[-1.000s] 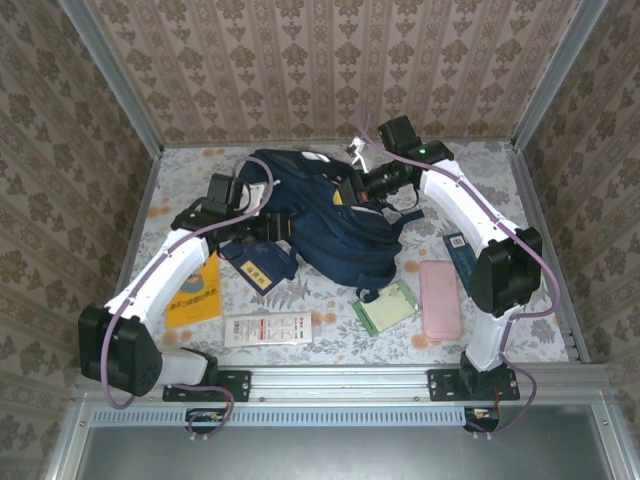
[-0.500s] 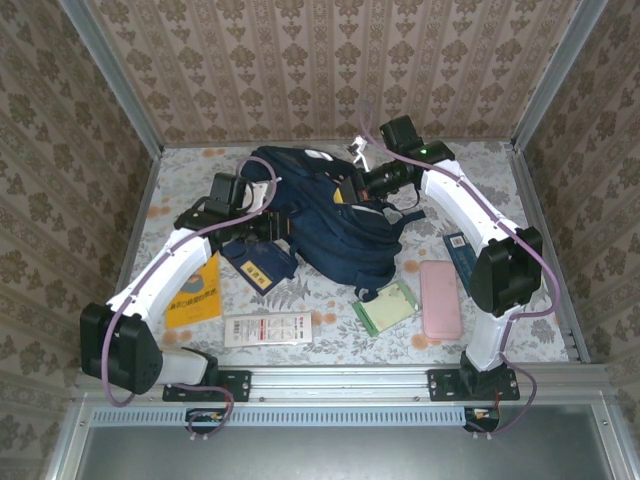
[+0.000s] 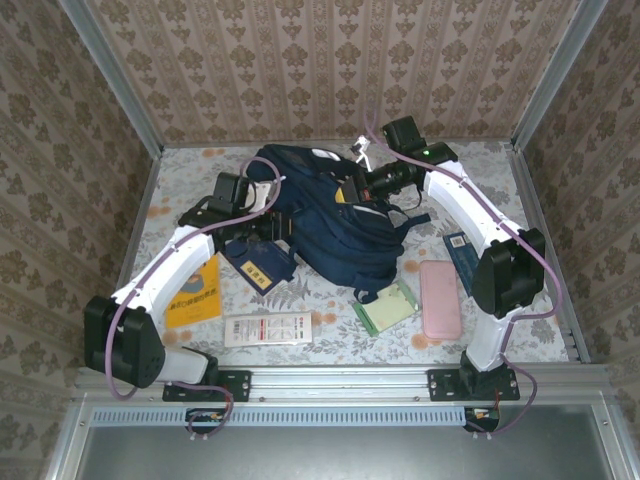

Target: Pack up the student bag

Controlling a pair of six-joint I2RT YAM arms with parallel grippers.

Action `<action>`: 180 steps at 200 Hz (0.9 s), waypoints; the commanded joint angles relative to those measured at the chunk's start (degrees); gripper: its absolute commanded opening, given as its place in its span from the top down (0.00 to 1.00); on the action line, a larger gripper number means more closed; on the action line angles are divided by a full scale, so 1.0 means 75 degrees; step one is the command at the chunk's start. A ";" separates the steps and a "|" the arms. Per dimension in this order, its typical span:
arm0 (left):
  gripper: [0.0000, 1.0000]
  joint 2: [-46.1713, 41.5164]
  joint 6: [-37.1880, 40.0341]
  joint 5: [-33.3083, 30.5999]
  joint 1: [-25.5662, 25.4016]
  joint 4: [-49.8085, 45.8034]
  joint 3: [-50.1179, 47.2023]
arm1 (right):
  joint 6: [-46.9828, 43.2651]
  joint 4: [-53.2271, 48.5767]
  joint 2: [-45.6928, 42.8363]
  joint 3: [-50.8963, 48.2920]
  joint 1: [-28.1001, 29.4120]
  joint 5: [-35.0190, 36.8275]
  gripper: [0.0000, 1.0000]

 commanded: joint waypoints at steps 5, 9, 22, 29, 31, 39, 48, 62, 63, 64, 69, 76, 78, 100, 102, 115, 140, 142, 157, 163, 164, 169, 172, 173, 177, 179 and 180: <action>0.73 0.0105 0.0152 0.0184 -0.0032 0.0258 0.0167 | 0.0064 0.0616 -0.0635 0.0085 -0.0025 -0.1062 1.00; 0.75 0.0121 0.0161 0.0180 -0.0033 0.0261 0.0181 | 0.0071 0.0621 -0.0642 0.0093 -0.0025 -0.1073 1.00; 0.79 0.0159 0.0194 0.0258 -0.0044 0.0255 0.0210 | 0.0085 0.0632 -0.0656 0.0090 -0.0043 -0.1075 1.00; 0.82 0.0171 0.0209 0.0278 -0.0056 0.0269 0.0217 | 0.0096 0.0643 -0.0654 0.0098 -0.0058 -0.1075 1.00; 0.83 0.0171 0.0214 0.0284 -0.0065 0.0267 0.0218 | 0.0098 0.0643 -0.0661 0.0104 -0.0064 -0.1075 1.00; 0.85 0.0158 0.0243 0.0290 -0.0090 0.0270 0.0217 | 0.0110 0.0643 -0.0662 0.0100 -0.0085 -0.1073 1.00; 0.87 0.0141 0.0279 0.0290 -0.0120 0.0253 0.0218 | 0.0111 0.0644 -0.0668 0.0105 -0.0100 -0.1063 1.00; 0.90 0.0081 0.0336 0.0236 -0.0169 0.0188 0.0203 | 0.0082 0.0622 -0.0668 0.0114 -0.0130 -0.1019 1.00; 0.90 0.0079 0.0338 0.0233 -0.0177 0.0184 0.0205 | 0.0084 0.0615 -0.0670 0.0112 -0.0134 -0.1018 1.00; 0.90 0.0067 0.0345 0.0232 -0.0181 0.0176 0.0206 | 0.0086 0.0612 -0.0671 0.0117 -0.0129 -0.1018 1.00; 0.91 0.0038 0.0362 0.0204 -0.0195 0.0143 0.0203 | 0.0077 0.0590 -0.0666 0.0118 -0.0136 -0.0990 1.00; 0.92 -0.0017 0.0395 0.0157 -0.0230 0.0091 0.0201 | 0.0033 0.0537 -0.0655 0.0129 -0.0141 -0.0918 1.00; 0.93 -0.0034 0.0404 0.0137 -0.0231 0.0079 0.0191 | 0.0021 0.0508 -0.0658 0.0141 -0.0147 -0.0887 1.00; 0.96 -0.0250 0.0434 0.0010 -0.0334 -0.0041 0.0142 | -0.0175 0.0271 -0.0637 0.0236 -0.0162 -0.0578 1.00; 0.96 -0.0268 0.0434 0.0009 -0.0354 -0.0057 0.0132 | -0.0181 0.0260 -0.0636 0.0238 -0.0158 -0.0553 1.00; 0.98 -0.0393 0.0434 -0.0013 -0.0378 -0.0129 0.0108 | -0.0262 0.0168 -0.0648 0.0278 -0.0162 -0.0413 1.00; 0.95 -0.0647 0.0461 -0.0361 -0.0658 -0.0410 0.0092 | -0.0436 -0.0004 -0.0727 0.0271 -0.0176 -0.0186 1.00; 0.93 -0.0675 0.0449 -0.0400 -0.0655 -0.0439 0.0099 | -0.0448 -0.0002 -0.0738 0.0265 -0.0176 -0.0185 1.00; 0.79 -0.0922 0.0469 -0.0630 -0.0619 -0.0551 0.0101 | -0.0540 -0.0046 -0.0866 0.0218 -0.0184 -0.0185 1.00; 0.69 -0.1031 0.0491 -0.0658 -0.0607 -0.0577 0.0135 | -0.0569 -0.0043 -0.0924 0.0206 -0.0210 -0.0215 1.00; 0.68 -0.1051 0.0492 -0.0658 -0.0601 -0.0585 0.0142 | -0.0575 -0.0040 -0.0926 0.0199 -0.0209 -0.0224 1.00; 0.63 -0.1133 0.0504 -0.0649 -0.0583 -0.0604 0.0173 | -0.0552 0.0013 -0.0985 0.0183 -0.0247 -0.0333 1.00; 0.60 -0.1177 0.0514 -0.0639 -0.0561 -0.0634 0.0208 | -0.0514 0.0062 -0.1023 0.0152 -0.0278 -0.0416 1.00; 0.59 -0.1188 0.0515 -0.0632 -0.0555 -0.0637 0.0225 | -0.0501 0.0077 -0.1029 0.0154 -0.0290 -0.0453 1.00; 0.56 -0.1226 0.0525 -0.0589 -0.0528 -0.0681 0.0272 | -0.0426 0.0152 -0.1065 0.0120 -0.0352 -0.0571 1.00; 0.55 -0.1242 0.0533 -0.0557 -0.0519 -0.0709 0.0308 | -0.0384 0.0178 -0.1077 0.0119 -0.0381 -0.0636 1.00; 0.55 -0.1244 0.0530 -0.0538 -0.0510 -0.0727 0.0333 | -0.0371 0.0194 -0.1080 0.0114 -0.0400 -0.0668 1.00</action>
